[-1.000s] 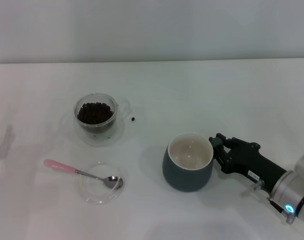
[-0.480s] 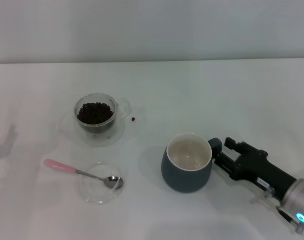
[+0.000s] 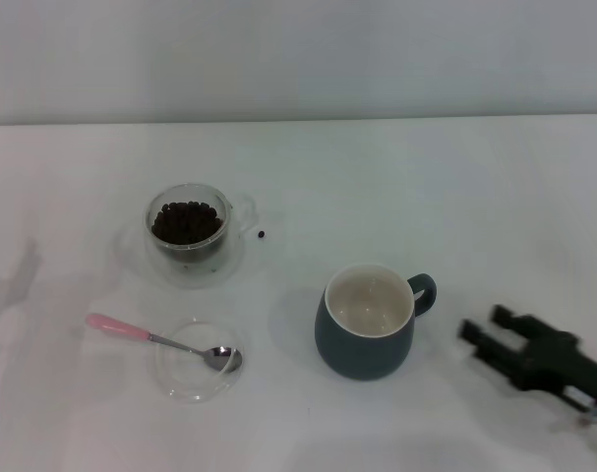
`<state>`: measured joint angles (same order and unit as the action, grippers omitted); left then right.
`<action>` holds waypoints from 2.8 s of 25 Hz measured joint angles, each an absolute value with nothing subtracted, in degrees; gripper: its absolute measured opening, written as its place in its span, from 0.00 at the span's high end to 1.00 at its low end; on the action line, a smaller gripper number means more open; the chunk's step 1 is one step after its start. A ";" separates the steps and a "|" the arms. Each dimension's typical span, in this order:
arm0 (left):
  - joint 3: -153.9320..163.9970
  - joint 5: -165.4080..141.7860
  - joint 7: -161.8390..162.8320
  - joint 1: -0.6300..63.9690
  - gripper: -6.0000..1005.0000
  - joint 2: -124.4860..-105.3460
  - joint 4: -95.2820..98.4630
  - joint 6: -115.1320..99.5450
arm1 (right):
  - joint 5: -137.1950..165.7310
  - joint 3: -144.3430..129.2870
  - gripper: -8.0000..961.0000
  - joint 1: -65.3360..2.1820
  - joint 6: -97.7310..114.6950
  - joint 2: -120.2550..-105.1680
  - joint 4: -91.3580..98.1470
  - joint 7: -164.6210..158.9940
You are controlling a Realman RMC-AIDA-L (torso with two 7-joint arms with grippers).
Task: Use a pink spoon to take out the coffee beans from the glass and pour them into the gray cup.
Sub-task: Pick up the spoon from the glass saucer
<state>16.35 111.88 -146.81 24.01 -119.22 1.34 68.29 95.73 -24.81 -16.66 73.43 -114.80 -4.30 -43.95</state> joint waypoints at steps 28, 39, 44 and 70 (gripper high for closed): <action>16.88 93.96 -91.25 17.13 0.12 -118.64 4.08 76.97 | 61.84 -24.12 0.32 -22.48 77.93 -115.30 3.92 -23.98; 16.88 92.58 -93.22 16.46 0.12 -119.20 0.84 75.06 | 58.87 -23.73 0.32 -25.73 75.06 -115.49 3.87 -18.45; 16.97 90.60 -94.79 17.46 0.12 -119.20 -0.34 73.59 | 58.46 -23.73 0.32 -26.22 74.63 -115.49 4.16 -18.38; 16.96 82.83 -101.41 19.39 0.28 -119.18 -2.50 69.89 | 58.51 -24.30 0.32 -28.76 69.68 -115.50 3.85 -18.28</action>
<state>16.96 82.83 -101.41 19.39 -119.18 -2.50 69.89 58.51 -24.30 -28.76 69.68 -115.50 3.85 -18.28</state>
